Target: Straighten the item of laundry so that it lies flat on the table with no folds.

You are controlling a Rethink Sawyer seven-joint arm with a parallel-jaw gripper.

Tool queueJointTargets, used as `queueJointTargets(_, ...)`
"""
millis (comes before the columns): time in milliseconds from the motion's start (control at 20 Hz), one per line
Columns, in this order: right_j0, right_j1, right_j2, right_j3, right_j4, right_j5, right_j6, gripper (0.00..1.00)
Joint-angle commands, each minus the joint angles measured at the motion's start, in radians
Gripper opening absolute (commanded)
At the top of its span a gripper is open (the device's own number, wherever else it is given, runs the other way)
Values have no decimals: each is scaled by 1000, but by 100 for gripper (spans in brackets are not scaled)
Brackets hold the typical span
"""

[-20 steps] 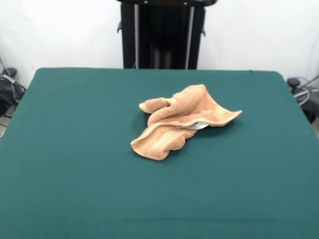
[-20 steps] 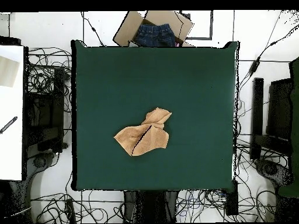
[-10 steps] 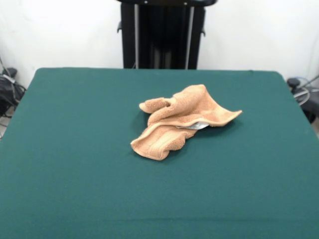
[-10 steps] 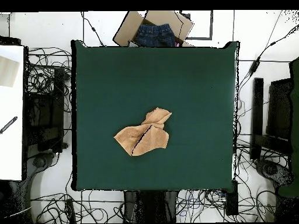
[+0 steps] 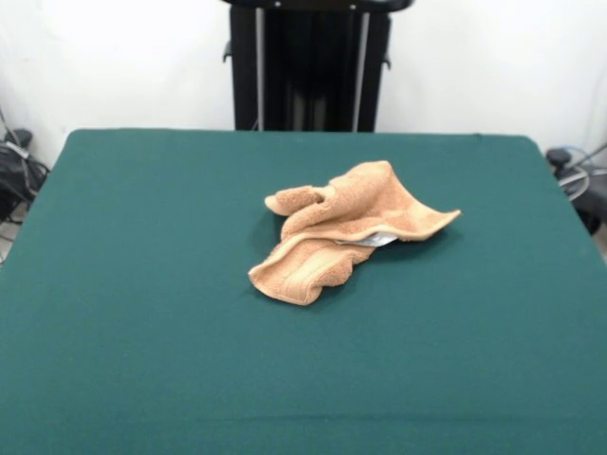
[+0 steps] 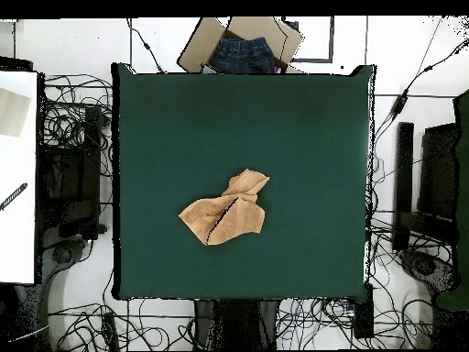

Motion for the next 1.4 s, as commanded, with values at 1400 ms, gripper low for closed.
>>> queueJointTargets(1400, -20, -275, -88, 355, -252, -172, -253, 100)
